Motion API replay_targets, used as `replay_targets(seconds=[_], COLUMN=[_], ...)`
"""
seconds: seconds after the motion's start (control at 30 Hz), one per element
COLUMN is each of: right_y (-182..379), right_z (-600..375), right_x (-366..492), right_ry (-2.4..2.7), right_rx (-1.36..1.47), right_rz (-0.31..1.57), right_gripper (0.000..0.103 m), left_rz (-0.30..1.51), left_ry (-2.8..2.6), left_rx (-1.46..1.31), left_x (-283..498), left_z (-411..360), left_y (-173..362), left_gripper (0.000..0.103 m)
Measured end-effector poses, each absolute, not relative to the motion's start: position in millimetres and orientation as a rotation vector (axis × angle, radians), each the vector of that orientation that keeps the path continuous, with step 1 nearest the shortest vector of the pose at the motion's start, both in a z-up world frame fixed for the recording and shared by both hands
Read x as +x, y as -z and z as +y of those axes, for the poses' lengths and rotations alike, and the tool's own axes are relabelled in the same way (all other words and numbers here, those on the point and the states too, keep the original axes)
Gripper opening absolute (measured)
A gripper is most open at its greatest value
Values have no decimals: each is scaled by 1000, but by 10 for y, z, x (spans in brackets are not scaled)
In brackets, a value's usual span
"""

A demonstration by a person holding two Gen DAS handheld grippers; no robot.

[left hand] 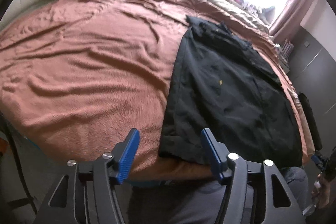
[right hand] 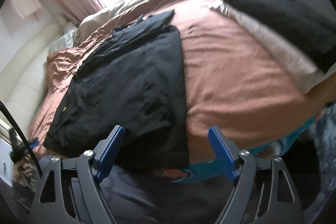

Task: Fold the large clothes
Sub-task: 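Move both tools down to the jacket hem, then close both tools on the jacket hem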

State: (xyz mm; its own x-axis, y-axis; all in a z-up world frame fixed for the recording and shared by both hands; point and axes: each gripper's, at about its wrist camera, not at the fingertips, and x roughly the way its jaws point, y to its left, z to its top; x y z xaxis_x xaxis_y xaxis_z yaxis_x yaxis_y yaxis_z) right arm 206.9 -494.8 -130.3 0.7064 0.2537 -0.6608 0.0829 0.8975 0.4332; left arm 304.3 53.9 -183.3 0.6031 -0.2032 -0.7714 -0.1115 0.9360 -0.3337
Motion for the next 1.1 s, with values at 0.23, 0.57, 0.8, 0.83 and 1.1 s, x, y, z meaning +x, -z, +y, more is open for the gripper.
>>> replay_targets(seconds=[0.23, 0.57, 0.8, 0.83, 1.1], right_y=[1732, 2161, 2103, 2072, 2069], right_z=[-5037, -5171, -5147, -5139, -4986], right_x=[2287, 2027, 1947, 1952, 2024], right_ry=[-90, -332, -428, -428, -313], right_rx=[592, 932, 994, 990, 1001], right_rz=[828, 737, 588, 580, 601], right_gripper=[69, 61, 56, 56, 51], left_rz=[989, 993, 990, 987, 954], left_ry=[93, 195, 284, 306, 274], left_rx=[-419, -570, -717, -755, -775], left_x=[3241, 3433, 3292, 3271, 3364], left_z=[570, 595, 678, 697, 592], left_y=[2139, 2261, 2282, 2288, 2234], left_gripper=[54, 51, 51, 51, 41])
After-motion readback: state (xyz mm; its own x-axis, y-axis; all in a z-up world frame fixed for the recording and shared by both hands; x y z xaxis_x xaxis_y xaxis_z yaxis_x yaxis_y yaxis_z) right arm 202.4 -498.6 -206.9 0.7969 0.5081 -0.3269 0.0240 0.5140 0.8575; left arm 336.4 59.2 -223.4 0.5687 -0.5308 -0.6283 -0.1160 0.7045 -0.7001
